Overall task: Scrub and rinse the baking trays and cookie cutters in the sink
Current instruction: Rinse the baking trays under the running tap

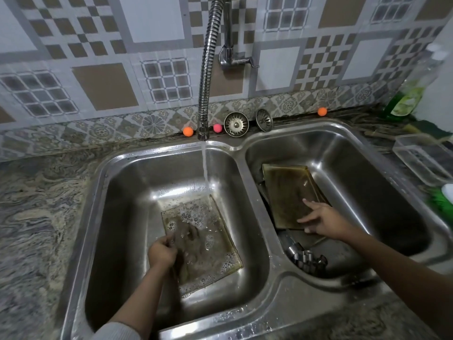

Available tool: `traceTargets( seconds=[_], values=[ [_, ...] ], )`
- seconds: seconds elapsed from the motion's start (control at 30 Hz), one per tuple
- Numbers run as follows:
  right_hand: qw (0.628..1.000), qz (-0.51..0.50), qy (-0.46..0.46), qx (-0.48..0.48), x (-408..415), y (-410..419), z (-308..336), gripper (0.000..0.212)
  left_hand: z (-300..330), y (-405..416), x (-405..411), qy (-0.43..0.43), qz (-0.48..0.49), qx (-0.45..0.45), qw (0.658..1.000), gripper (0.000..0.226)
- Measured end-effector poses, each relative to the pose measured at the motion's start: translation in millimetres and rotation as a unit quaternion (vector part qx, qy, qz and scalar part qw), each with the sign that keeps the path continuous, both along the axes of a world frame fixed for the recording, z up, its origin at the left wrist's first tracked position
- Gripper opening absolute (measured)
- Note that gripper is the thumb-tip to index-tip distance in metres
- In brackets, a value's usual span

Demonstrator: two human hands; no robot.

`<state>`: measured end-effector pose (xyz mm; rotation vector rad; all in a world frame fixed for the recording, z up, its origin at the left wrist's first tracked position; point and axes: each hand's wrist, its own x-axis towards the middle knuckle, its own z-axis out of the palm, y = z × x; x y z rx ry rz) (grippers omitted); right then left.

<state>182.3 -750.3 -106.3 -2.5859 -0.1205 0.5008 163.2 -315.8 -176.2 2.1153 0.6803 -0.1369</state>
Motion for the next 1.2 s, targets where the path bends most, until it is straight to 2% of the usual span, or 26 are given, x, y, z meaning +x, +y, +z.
traceTargets(
  seconds=[0.07,0.13,0.2,0.27,0.4,0.53,0.7,0.87,1.0,1.13,1.2],
  values=[
    [0.991,-0.078,0.009,0.112,-0.6,7.4,3.5,0.044,1.1,-0.3,1.4,0.005,0.004,0.0,1.0,0.036],
    [0.979,-0.111,-0.004,0.171,-1.3,17.5,8.8,0.052,2.9,-0.4,2.7,0.015,0.006,-0.007,1.0,0.034],
    [0.97,-0.115,-0.017,0.212,-2.8,29.6,16.5,0.055,5.2,-0.2,4.6,0.02,0.011,-0.018,1.0,0.031],
    [0.963,-0.114,-0.034,0.24,-3.9,44.1,27.2,0.048,9.7,0.9,6.7,0.028,0.024,-0.029,0.999,0.028],
    [0.948,-0.115,-0.109,0.276,-4.3,76.3,42.0,0.04,10.5,10.9,12.1,0.021,0.018,-0.049,0.998,0.047],
    [0.935,-0.071,-0.201,0.283,-7.0,113.9,49.4,0.038,31.2,5.2,11.5,-0.024,-0.014,-0.064,0.998,0.052],
    [0.931,0.008,-0.239,0.275,-10.6,152.4,50.7,0.039,77.5,-4.3,16.1,-0.059,-0.096,-0.089,0.99,0.061],
    [0.938,-0.002,-0.2,0.282,-16.1,176.9,49.4,0.04,117.3,-4.7,17.6,-0.121,-0.088,-0.06,0.987,0.058],
    [0.94,0.009,-0.188,0.283,-22.9,203.4,53.0,0.04,144.4,-9.8,17.5,-0.138,-0.032,-0.161,0.977,0.052],
    [0.956,0.102,-0.132,0.242,-27.0,238.2,57.1,0.058,162.6,-29.9,13.0,-0.164,-0.03,-0.206,0.964,0.049],
    [0.967,0.154,-0.105,0.174,-23.5,244.7,56.5,0.063,163.3,-35.8,10.9,-0.177,-0.013,-0.225,0.958,0.049]
  ],
)
